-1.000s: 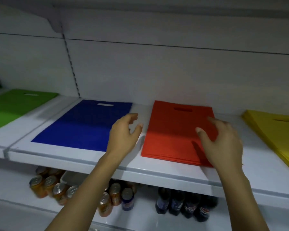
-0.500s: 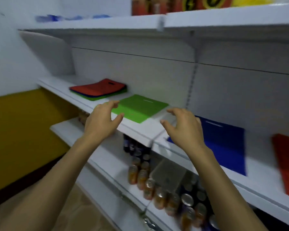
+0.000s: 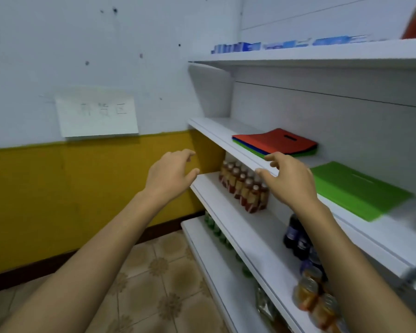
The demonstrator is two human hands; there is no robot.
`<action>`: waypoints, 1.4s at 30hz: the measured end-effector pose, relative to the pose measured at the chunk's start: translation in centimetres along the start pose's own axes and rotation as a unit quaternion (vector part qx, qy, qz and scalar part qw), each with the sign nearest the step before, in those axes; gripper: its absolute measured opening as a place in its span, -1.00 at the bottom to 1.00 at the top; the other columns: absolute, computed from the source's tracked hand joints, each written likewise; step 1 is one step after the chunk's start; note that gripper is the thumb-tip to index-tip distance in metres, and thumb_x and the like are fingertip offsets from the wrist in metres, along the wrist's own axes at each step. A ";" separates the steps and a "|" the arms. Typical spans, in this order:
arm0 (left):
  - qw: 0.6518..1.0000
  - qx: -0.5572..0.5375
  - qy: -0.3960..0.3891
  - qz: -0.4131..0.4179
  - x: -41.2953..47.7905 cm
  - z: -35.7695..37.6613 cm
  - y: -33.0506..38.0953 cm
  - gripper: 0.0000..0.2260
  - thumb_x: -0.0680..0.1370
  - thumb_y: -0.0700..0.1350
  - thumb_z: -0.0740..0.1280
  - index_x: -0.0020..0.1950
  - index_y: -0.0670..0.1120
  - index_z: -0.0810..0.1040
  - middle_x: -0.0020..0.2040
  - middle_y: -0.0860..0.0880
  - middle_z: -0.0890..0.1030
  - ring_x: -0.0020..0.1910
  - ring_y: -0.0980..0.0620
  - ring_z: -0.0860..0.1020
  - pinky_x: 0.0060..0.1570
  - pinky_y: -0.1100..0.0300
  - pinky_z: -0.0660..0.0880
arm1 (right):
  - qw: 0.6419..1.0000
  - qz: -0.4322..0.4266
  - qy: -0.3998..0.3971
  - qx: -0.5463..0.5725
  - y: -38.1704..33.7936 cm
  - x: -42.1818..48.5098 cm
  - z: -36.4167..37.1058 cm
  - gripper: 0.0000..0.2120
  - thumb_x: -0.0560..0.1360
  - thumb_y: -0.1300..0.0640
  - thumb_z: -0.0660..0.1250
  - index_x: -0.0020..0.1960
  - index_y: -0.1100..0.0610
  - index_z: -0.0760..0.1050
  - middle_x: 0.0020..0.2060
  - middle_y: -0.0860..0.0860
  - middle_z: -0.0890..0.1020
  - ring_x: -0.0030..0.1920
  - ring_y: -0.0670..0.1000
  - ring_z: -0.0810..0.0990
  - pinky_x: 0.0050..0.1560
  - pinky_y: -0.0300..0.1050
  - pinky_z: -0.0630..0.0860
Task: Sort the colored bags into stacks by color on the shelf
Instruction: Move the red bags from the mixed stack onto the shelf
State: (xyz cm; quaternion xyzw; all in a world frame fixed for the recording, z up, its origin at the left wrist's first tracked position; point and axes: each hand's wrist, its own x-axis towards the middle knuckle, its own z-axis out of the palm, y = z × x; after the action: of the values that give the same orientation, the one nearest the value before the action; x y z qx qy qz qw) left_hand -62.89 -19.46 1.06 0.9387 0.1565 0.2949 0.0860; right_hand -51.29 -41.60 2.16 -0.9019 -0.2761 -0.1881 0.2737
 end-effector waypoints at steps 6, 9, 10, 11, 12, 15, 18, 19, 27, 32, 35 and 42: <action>1.000 0.021 -0.006 -0.015 1.5 1.2 -3.5 -0.57 0.58 0.08 0.26 0.43 0.01 0.35 0.27 0.06 0.54 0.26 0.05 0.46 -0.01 0.14 0.47 | 1.000 -0.013 -0.015 0.020 -2.1 2.7 3.7 -0.63 0.51 -0.09 0.32 0.27 0.02 0.49 0.12 -0.01 0.62 0.14 0.06 0.56 0.16 0.08 0.45; 0.999 0.041 -0.011 -0.016 3.6 2.5 -4.7 -0.57 0.59 0.09 0.25 0.43 0.01 0.34 0.27 0.06 0.53 0.26 0.06 0.46 0.00 0.14 0.48 | 1.000 -0.020 -0.013 0.018 -2.1 5.0 5.4 -0.60 0.51 -0.09 0.32 0.29 0.04 0.49 0.13 0.01 0.62 0.14 0.06 0.56 0.11 0.01 0.46; 0.999 0.049 -0.010 -0.014 4.5 3.1 -5.0 -0.57 0.59 0.09 0.25 0.43 0.01 0.34 0.27 0.06 0.53 0.26 0.06 0.46 0.00 0.14 0.49 | 1.000 -0.020 -0.012 0.017 -2.0 6.0 6.0 -0.60 0.51 -0.09 0.31 0.29 0.04 0.49 0.14 0.02 0.61 0.15 0.06 0.55 0.09 0.00 0.45; 0.998 0.058 -0.011 -0.011 5.6 3.8 -5.4 -0.57 0.59 0.10 0.25 0.43 0.01 0.34 0.27 0.06 0.53 0.26 0.06 0.46 0.00 0.14 0.50 | 1.000 -0.018 -0.011 0.016 -1.8 7.1 6.6 -0.60 0.51 -0.09 0.31 0.29 0.04 0.48 0.14 0.02 0.61 0.17 0.06 0.54 0.09 0.00 0.44; 0.998 0.066 -0.014 -0.007 6.7 4.5 -5.8 -0.57 0.59 0.10 0.24 0.43 0.01 0.34 0.27 0.05 0.53 0.25 0.05 0.46 -0.01 0.13 0.50 | 1.000 -0.016 -0.011 0.017 -1.6 8.2 7.2 -0.60 0.51 -0.10 0.31 0.29 0.04 0.48 0.15 0.02 0.61 0.17 0.06 0.54 0.11 0.01 0.44; 0.995 0.096 -0.040 0.008 11.0 6.9 -6.4 -0.58 0.59 0.10 0.22 0.42 0.01 0.34 0.28 0.03 0.52 0.25 0.02 0.46 0.01 0.11 0.52 | 1.000 -0.003 -0.017 0.017 -0.8 11.9 8.8 -0.60 0.50 -0.13 0.31 0.28 0.01 0.48 0.14 0.02 0.60 0.17 0.08 0.54 0.16 0.05 0.43; 0.991 0.115 -0.062 0.032 16.2 9.7 -6.7 -0.58 0.59 0.11 0.22 0.41 0.00 0.36 0.27 0.00 0.54 0.23 -0.02 0.47 0.03 0.04 0.53 | 1.000 0.012 -0.012 0.008 0.6 15.9 9.9 -0.60 0.52 -0.12 0.31 0.29 0.02 0.47 0.15 0.01 0.60 0.17 0.08 0.54 0.16 0.05 0.43; 0.991 0.113 -0.068 0.037 18.0 10.6 -6.6 -0.58 0.59 0.11 0.22 0.41 0.00 0.37 0.25 -0.01 0.54 0.22 -0.03 0.47 0.03 0.02 0.53 | 1.000 0.023 -0.008 0.006 1.3 17.2 10.1 -0.60 0.52 -0.12 0.31 0.29 0.02 0.48 0.15 0.00 0.60 0.17 0.08 0.54 0.16 0.05 0.44; 0.991 0.035 -0.100 0.080 28.1 19.9 -3.9 -0.63 0.61 0.05 0.18 0.39 -0.02 0.39 0.25 -0.02 0.54 0.23 -0.04 0.47 -0.01 0.03 0.53 | 0.993 0.116 0.013 -0.012 8.5 24.2 11.5 -0.64 0.51 -0.11 0.33 0.23 0.04 0.52 0.08 0.02 0.64 0.11 0.09 0.58 0.11 0.05 0.49; 0.987 -0.019 -0.117 0.111 31.5 24.9 -1.9 -0.66 0.63 0.01 0.15 0.38 -0.03 0.43 0.28 -0.03 0.52 0.25 -0.05 0.45 0.06 -0.01 0.52 | 0.987 0.156 0.007 -0.029 11.8 25.3 13.2 -0.64 0.51 -0.10 0.34 0.23 0.06 0.53 0.09 0.02 0.64 0.11 0.06 0.58 0.07 -0.02 0.50; 0.983 -0.050 -0.119 0.129 34.3 27.3 -0.9 -0.66 0.63 0.00 0.15 0.38 -0.06 0.44 0.29 -0.05 0.51 0.25 -0.07 0.44 0.08 -0.02 0.49 | 0.980 0.194 0.019 -0.036 14.1 25.8 13.6 -0.63 0.50 -0.11 0.34 0.23 0.04 0.53 0.09 0.00 0.64 0.10 0.05 0.59 0.04 -0.05 0.50; 0.965 -0.122 -0.157 0.170 41.8 32.7 -0.2 -0.67 0.59 0.00 0.22 0.31 -0.06 0.50 0.22 -0.08 0.55 0.19 -0.09 0.48 0.06 0.01 0.50 | 0.953 0.288 0.043 -0.078 17.8 27.3 15.6 -0.68 0.49 -0.12 0.34 0.17 0.01 0.55 0.07 0.01 0.64 0.10 0.08 0.58 0.09 -0.02 0.50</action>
State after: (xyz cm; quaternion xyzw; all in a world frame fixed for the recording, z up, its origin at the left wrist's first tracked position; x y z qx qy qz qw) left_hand -11.52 -7.14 -3.48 0.9684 -0.0584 0.1713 0.1717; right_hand -16.47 -33.88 -3.51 -0.9529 0.0232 -0.1608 0.2562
